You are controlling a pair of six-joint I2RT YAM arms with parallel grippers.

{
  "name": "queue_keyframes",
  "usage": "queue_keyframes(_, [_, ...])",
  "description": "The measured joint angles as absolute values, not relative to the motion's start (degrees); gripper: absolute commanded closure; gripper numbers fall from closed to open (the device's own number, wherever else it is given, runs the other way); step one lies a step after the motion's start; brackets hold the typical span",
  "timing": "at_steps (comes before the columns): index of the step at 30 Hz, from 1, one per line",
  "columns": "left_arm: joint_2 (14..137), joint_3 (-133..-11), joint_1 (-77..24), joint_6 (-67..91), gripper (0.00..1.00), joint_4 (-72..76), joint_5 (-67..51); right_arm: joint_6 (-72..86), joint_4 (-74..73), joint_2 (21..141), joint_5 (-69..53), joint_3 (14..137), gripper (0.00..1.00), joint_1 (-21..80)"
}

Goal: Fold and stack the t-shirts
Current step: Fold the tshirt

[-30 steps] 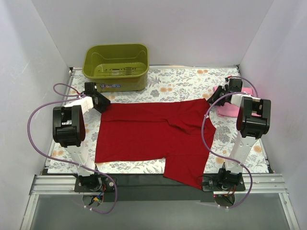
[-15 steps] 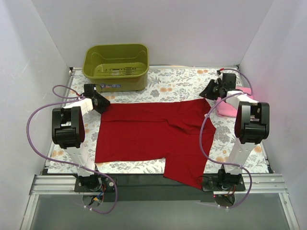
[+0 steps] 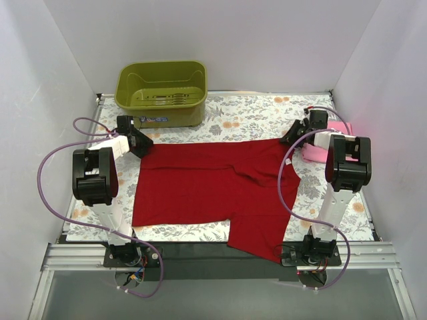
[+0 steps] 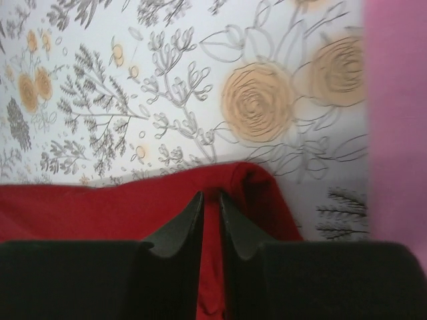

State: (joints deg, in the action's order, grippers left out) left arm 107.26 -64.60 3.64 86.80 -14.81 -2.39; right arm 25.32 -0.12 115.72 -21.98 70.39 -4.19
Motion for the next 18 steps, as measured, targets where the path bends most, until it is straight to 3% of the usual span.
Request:
queue_keyframes(5, [107.42,-64.99,3.64,86.80,0.60,-15.44,-2.37,27.09,0.14,115.74,-21.39,70.37,0.80,-6.48])
queue_keyframes(9, [107.42,-65.28,3.62,86.80,0.54,-15.64,-2.44,27.09,-0.05,115.59,-21.39,70.37,0.80,-6.94])
queue_keyframes(13, [106.67,-65.65,3.62,86.08,0.39,-17.02,-2.48,25.45,-2.46,113.71,-20.69,70.37,0.79,-6.24])
queue_keyframes(18, [105.30,-66.78,3.64,83.72,0.30,-21.96,-2.42,22.52,-6.39,105.21,-20.03,70.06,0.77,-3.49])
